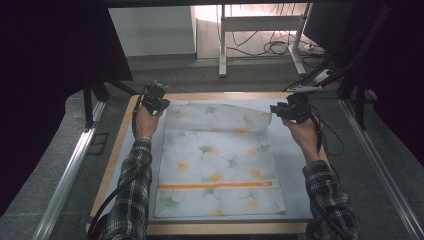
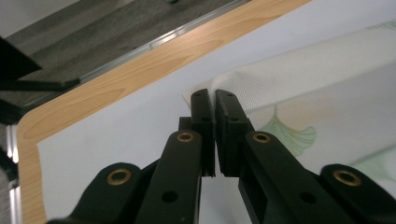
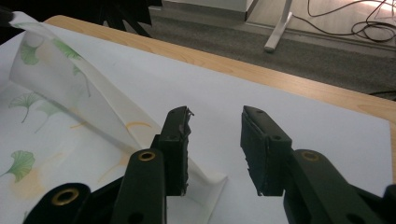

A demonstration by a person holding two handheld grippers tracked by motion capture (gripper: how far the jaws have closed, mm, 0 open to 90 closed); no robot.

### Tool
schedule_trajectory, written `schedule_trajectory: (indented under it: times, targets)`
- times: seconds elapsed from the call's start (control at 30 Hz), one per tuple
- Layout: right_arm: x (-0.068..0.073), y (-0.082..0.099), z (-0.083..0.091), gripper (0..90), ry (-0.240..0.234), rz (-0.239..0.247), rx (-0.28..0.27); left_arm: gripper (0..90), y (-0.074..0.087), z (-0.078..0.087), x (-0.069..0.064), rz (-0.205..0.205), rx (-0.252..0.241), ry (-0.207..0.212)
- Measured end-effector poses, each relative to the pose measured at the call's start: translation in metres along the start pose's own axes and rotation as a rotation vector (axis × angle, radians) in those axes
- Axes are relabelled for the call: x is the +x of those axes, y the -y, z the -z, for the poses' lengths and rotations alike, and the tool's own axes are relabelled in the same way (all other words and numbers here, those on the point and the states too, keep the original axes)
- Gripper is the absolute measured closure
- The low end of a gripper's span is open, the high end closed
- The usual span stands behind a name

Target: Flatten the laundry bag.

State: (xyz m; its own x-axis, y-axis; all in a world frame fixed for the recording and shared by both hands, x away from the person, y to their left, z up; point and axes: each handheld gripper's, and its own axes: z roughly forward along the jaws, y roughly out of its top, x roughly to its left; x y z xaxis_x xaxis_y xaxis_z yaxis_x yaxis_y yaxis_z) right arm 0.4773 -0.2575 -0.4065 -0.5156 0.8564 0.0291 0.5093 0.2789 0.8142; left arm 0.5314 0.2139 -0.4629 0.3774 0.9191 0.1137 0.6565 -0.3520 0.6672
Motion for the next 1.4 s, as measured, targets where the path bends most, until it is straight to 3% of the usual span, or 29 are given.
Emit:
schedule_trajectory:
  times: [0.23,0.37,0.43,0.57,0.77,1.07,1.23,1.3,1.4]
  targets:
    - [-0.010,0.022,0.008,55.4,0.010,-0.012,0.012,83.3,-0.001,-0.020,0.008,0.050,0.033,-0.036]
    - [-0.014,0.031,0.010,54.0,0.002,-0.019,0.021,58.7,-0.002,-0.013,0.009,0.068,-0.014,-0.051]
    - [-0.014,0.035,0.009,53.1,-0.009,-0.025,0.018,52.4,-0.002,-0.008,0.008,0.056,-0.029,-0.035]
    - [-0.009,0.045,0.004,50.4,-0.051,-0.014,0.025,42.1,0.003,-0.003,0.001,-0.009,-0.021,-0.002]
    - [-0.003,0.058,-0.004,45.1,-0.076,0.021,0.040,30.3,0.025,-0.005,-0.012,-0.060,-0.022,0.093]
    - [-0.003,0.068,-0.003,37.7,-0.080,0.035,0.056,23.1,0.060,-0.004,-0.027,-0.085,-0.034,0.190]
    - [-0.002,0.074,-0.005,34.0,-0.083,0.045,0.081,21.1,0.079,0.001,-0.027,-0.096,-0.030,0.210]
    - [-0.001,0.076,-0.005,32.4,-0.084,0.048,0.080,20.1,0.083,0.004,-0.027,-0.075,-0.037,0.244]
    - [0.001,0.078,-0.003,30.0,-0.090,0.055,0.076,18.0,0.090,0.010,-0.030,-0.084,-0.042,0.262]
